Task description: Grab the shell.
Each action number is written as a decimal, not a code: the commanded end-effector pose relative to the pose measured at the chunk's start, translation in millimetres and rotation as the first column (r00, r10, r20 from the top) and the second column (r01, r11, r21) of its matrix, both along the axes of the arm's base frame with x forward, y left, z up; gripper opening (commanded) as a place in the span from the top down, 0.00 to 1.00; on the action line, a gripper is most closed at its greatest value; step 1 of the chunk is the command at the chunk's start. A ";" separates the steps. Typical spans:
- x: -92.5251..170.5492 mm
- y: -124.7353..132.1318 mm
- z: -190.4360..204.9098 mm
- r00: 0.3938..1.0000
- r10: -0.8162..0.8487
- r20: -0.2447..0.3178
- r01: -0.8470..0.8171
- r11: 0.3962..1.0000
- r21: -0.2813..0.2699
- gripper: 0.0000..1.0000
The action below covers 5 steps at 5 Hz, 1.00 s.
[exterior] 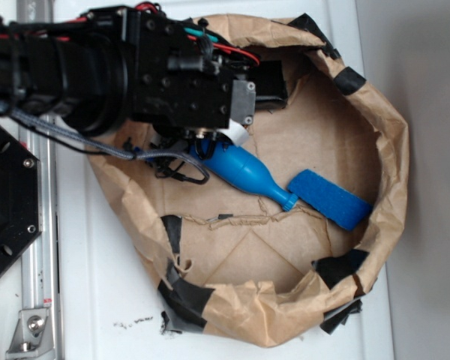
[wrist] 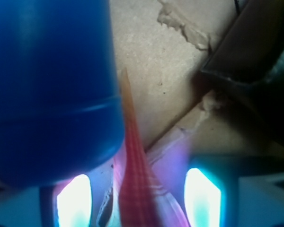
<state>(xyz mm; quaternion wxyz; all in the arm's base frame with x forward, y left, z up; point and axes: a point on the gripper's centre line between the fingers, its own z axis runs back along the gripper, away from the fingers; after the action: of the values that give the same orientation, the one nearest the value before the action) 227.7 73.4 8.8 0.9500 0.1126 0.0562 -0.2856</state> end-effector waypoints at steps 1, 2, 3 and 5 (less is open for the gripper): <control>2.0 6.0 26.0 0.994 0.087 0.066 -0.087 0.996 -0.008 1.00; 6.7 2.1 59.8 0.989 0.099 0.112 -0.099 0.995 0.002 1.00; 15.8 -13.8 106.3 0.973 0.147 0.178 -0.145 0.989 -0.028 1.00; 47.0 -57.9 169.2 0.870 0.418 0.261 -0.366 0.903 -0.227 1.00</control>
<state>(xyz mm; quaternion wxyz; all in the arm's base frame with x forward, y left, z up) 270.7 15.9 164.2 0.9941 0.0572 -0.0703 -0.0592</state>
